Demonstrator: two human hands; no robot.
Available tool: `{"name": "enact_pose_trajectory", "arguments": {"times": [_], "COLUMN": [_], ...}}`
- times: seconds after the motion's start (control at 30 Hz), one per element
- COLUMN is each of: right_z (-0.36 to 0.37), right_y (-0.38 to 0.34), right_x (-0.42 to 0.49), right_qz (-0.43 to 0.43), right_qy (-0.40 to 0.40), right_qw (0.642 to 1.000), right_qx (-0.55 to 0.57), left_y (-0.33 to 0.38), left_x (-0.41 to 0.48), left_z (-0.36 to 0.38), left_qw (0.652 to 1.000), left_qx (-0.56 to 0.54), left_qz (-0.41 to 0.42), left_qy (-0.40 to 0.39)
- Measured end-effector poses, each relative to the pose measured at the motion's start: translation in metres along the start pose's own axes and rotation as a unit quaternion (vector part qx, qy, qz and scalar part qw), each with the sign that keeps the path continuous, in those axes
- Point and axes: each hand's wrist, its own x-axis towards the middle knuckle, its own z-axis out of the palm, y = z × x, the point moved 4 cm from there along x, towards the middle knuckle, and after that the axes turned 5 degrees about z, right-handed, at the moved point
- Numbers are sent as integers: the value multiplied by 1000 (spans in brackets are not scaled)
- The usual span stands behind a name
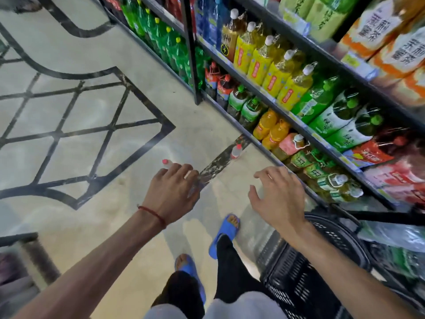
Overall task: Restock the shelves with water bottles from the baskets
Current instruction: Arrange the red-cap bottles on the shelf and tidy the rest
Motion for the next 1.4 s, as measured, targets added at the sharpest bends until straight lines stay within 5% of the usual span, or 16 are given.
{"name": "enact_pose_trajectory", "arguments": {"times": [0.37,1.07,1.4], "right_z": [133,672,761], "right_y": [13,86,130], "right_x": [64,83,117], "right_qz": [38,183,207], "right_qy": [-68,-11,29], "right_qw": [997,982,976], "right_qx": [21,51,53], "left_y": [-29,-101,-120], "left_x": [106,205,257], "left_z": [122,653,740], "left_qw": [998,991,995], "left_qx": [-36,-49,-27], "left_qz": [45,113,100], "left_qy": [-28,-51,-7]}}
